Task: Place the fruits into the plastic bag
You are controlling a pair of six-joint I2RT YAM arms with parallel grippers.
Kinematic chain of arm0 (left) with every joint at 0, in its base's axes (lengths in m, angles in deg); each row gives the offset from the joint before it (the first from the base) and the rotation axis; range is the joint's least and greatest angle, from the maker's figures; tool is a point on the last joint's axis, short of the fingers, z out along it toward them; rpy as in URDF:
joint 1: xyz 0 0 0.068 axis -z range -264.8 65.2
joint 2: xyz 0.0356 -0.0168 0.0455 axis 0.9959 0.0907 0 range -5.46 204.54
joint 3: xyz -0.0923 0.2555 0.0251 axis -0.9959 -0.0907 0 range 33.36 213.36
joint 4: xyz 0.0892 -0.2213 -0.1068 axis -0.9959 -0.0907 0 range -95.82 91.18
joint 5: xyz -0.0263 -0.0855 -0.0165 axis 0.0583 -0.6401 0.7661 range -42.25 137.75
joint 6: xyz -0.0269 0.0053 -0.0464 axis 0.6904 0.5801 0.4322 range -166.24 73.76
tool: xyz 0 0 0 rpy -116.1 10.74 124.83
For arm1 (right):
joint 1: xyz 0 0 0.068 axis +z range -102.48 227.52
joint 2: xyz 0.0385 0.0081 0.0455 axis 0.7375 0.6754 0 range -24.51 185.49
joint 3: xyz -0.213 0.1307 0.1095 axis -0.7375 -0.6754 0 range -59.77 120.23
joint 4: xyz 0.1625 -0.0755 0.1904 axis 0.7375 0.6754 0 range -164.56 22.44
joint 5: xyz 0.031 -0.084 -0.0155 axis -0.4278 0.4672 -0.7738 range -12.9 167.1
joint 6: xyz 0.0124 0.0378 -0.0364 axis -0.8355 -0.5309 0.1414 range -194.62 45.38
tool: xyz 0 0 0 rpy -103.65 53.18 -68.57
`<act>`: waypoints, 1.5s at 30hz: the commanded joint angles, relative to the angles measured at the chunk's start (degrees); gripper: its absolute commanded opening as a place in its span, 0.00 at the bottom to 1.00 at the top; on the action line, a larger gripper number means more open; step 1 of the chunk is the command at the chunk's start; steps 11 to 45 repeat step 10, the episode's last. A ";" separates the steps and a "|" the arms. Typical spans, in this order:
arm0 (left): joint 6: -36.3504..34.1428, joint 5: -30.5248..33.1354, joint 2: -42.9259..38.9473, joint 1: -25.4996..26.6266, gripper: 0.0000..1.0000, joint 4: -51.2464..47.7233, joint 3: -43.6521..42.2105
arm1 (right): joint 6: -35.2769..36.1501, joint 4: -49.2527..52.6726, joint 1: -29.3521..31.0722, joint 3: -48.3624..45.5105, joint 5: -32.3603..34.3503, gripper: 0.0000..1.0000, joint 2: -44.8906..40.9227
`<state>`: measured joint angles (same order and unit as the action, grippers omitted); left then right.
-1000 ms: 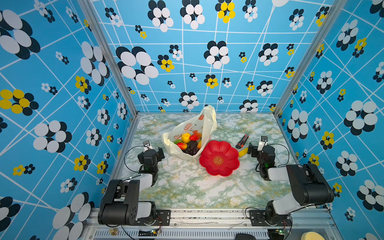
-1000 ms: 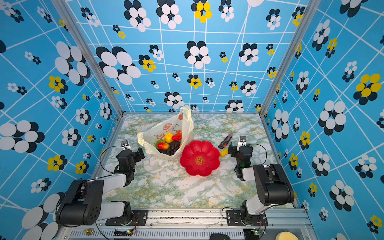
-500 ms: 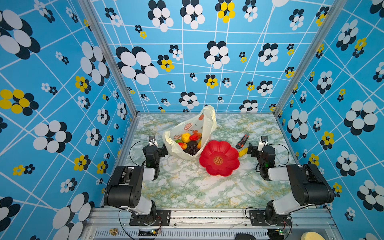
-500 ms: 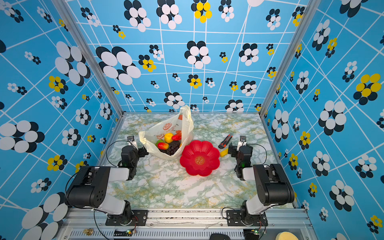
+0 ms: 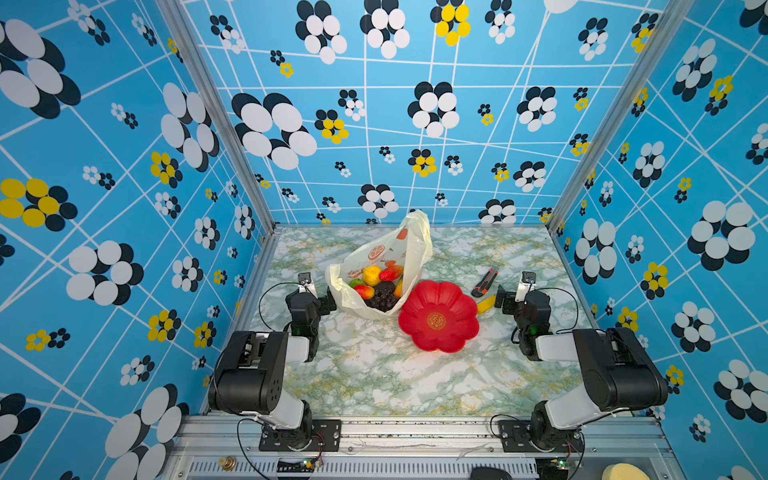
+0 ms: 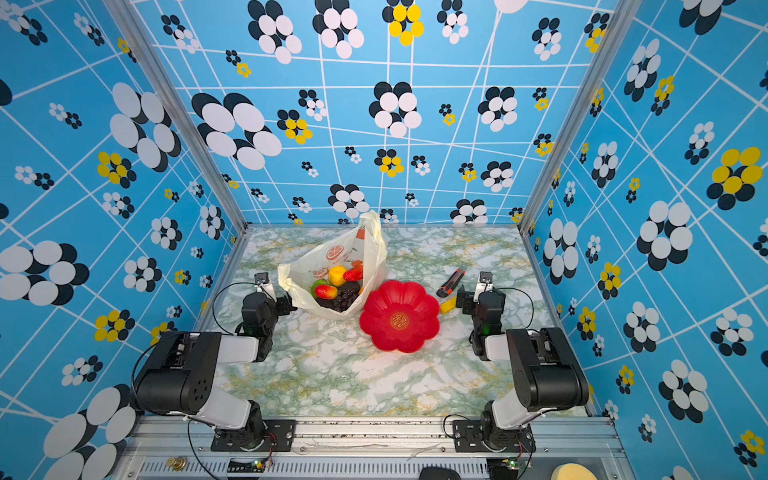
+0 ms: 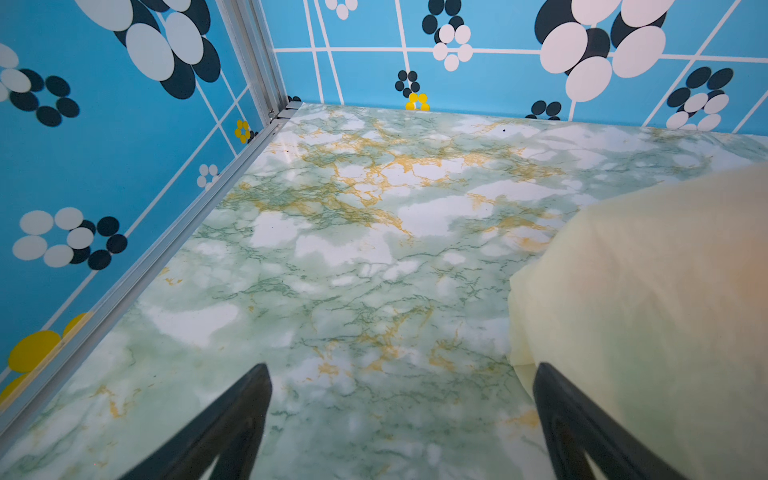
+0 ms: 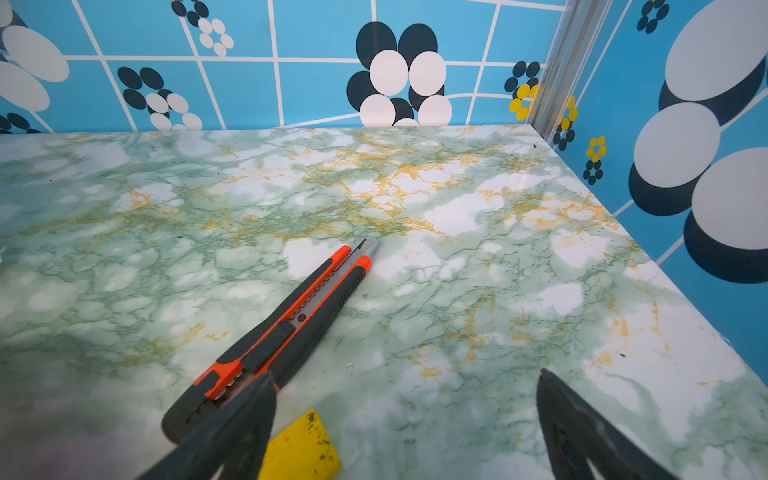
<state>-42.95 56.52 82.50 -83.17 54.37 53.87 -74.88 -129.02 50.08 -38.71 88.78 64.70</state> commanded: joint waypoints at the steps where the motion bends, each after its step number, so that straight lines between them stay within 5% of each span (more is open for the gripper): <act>1: -1.43 0.40 0.52 0.63 0.99 0.86 0.44 | -0.54 0.13 -0.28 0.30 -0.29 0.99 0.09; 45: -1.57 0.63 0.54 0.89 0.99 0.77 0.52 | -0.80 0.55 -0.63 0.50 -0.80 0.99 0.00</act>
